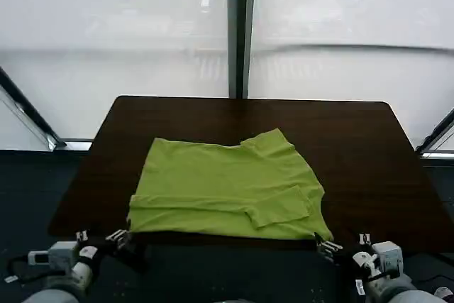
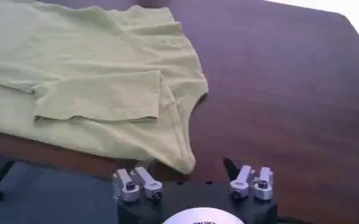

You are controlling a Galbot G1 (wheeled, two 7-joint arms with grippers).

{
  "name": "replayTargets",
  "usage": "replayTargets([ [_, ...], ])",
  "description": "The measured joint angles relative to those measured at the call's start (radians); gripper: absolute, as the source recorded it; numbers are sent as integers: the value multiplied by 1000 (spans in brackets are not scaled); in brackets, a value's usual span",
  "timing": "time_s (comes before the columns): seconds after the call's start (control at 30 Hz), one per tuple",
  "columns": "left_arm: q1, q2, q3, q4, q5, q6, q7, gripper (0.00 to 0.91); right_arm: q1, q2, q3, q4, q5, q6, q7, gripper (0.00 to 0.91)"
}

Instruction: Fold and organize the clothes.

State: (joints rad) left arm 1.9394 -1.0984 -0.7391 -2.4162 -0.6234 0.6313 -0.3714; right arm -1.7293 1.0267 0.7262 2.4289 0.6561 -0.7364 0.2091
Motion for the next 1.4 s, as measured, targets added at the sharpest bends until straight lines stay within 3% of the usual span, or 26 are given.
replayTargets([
  [0.23, -189, 52, 37, 10, -127, 35, -27, 878, 275, -36, -80, -160, 53, 0, 46, 878],
  [0.57, -490, 143, 114, 149, -350, 105, -79, 878, 581, -16, -266, -412, 65, 0, 90, 878],
  [1.03, -895, 170, 321, 515, -453, 105, -71, 878, 781, 39, -436, -652, 98, 0, 93, 878],
  [1.4, -1029, 158, 407, 684, -428, 105, -39, 878, 859, 53, -509, -739, 102, 0, 100, 878],
])
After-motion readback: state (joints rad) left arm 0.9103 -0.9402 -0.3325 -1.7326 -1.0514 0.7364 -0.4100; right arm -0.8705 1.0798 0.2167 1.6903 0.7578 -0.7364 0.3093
